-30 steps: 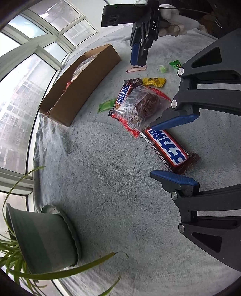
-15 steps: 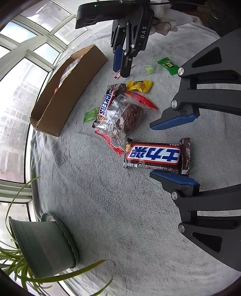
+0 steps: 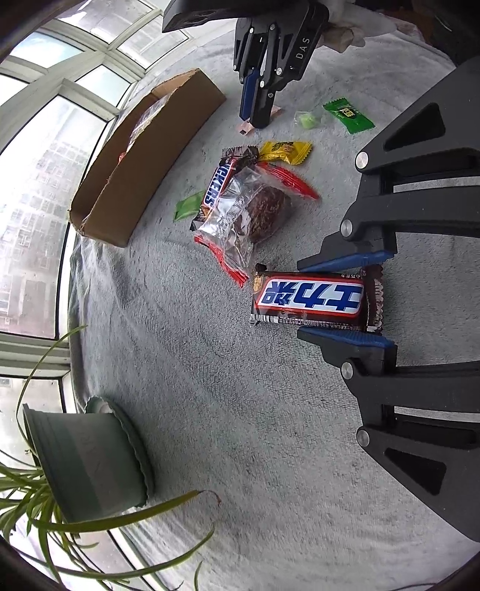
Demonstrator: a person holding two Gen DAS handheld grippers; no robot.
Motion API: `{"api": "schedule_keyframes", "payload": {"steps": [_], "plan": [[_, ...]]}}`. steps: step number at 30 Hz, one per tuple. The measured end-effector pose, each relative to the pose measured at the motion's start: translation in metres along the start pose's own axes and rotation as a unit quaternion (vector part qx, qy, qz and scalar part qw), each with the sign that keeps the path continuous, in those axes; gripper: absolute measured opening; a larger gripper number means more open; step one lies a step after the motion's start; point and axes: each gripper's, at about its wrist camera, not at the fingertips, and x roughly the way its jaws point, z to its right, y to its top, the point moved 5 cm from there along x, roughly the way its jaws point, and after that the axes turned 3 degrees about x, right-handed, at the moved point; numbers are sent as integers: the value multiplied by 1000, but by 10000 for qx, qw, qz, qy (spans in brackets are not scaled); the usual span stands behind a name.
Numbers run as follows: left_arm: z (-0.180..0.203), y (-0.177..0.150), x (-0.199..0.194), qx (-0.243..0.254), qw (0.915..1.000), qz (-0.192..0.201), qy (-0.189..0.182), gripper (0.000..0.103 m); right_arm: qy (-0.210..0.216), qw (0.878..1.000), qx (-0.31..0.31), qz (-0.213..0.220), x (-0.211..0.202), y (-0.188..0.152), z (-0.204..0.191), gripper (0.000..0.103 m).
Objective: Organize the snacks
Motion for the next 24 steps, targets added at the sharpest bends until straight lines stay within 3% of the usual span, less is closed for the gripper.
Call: {"api": "schedule_keyframes", "payload": {"steps": [10, 24], "plan": [[1, 9, -20, -118, 9997, 230, 5, 27, 91, 9993, 67, 360, -29, 14, 4, 19], [40, 72, -38, 245, 9967, 759, -151, 27, -82, 9941, 181, 1066, -76, 68, 40, 19]]}}
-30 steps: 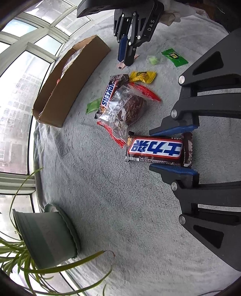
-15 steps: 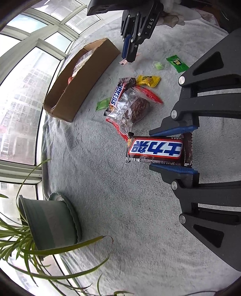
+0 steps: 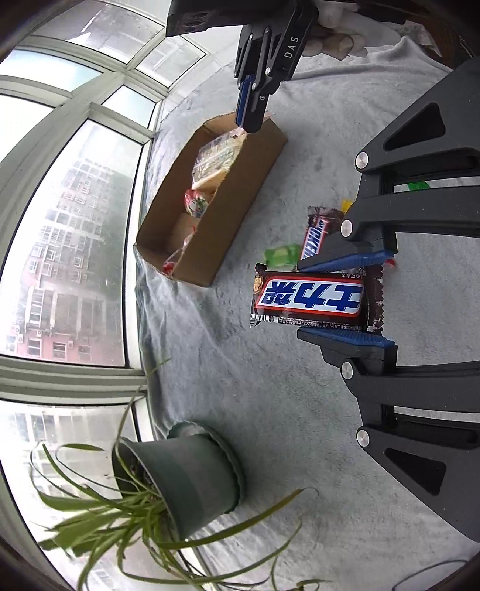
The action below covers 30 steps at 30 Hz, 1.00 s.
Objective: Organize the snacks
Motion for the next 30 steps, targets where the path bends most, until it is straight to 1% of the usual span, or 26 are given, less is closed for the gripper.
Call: {"api": "schedule_keyframes", "payload": {"steps": [11, 21, 30], "plan": [[34, 43, 16, 308, 9992, 234, -115, 27, -178, 9994, -60, 282, -6, 40, 25, 20], [66, 80, 37, 612, 9972, 354, -225, 27, -313, 9989, -80, 349, 5, 68, 52, 19], [89, 108, 66, 813, 9957, 342, -286, 27, -406, 9988, -34, 262, 28, 84, 77, 19]]}}
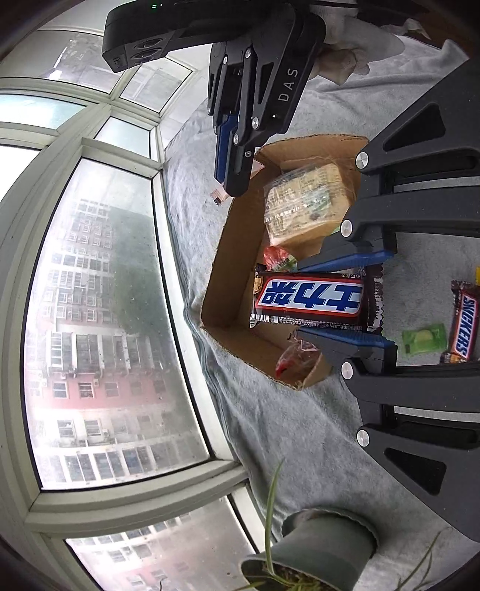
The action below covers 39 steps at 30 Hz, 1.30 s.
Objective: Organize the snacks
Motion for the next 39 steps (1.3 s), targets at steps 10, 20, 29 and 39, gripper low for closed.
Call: {"api": "schedule_keyframes", "payload": {"steps": [10, 20, 29, 39], "plan": [[4, 14, 31, 39, 9999, -120, -15, 27, -4, 9998, 16, -210, 27, -3, 9, 19], [3, 14, 42, 2, 9998, -193, -40, 27, -1, 9996, 47, -268, 36, -7, 10, 20], [3, 18, 40, -18, 9999, -138, 2, 28, -172, 9997, -7, -177, 32, -8, 11, 59], [2, 20, 34, -40, 9999, -85, 48, 38, -308, 9994, -42, -135, 23, -10, 11, 77]]}}
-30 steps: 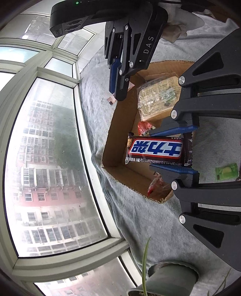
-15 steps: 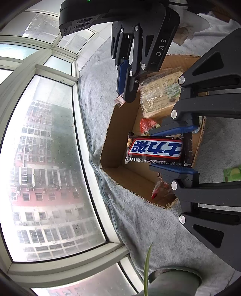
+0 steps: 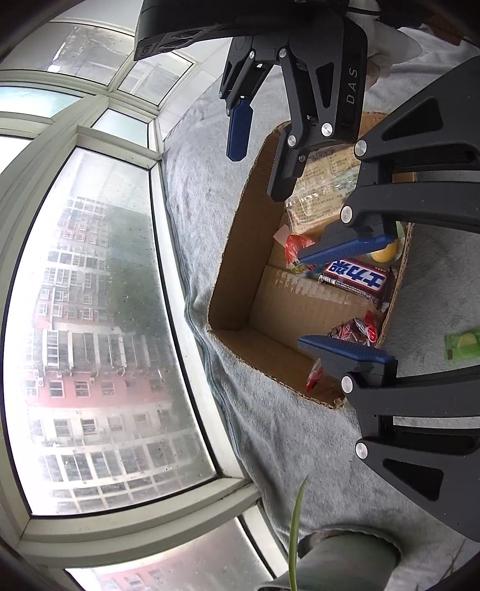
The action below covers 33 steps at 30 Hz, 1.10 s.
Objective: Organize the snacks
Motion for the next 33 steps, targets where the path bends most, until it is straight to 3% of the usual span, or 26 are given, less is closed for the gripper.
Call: {"api": "schedule_keyframes", "payload": {"steps": [3, 15, 21, 33], "plan": [[-1, 0, -3, -3, 10000, 17, 16, 39, -22, 10000, -4, 70, -7, -2, -2, 86], [-2, -5, -40, 4, 9996, 226, 148, 52, 72, 9997, 11, 232, -47, -13, -16, 87], [-6, -15, -63, -34, 9992, 332, 221, 52, 291, 9989, 99, 349, -73, -28, -25, 87], [-63, -73, -121, -717, 9956, 322, 519, 52, 743, 9967, -155, 285, -110, -80, -73, 88]]}}
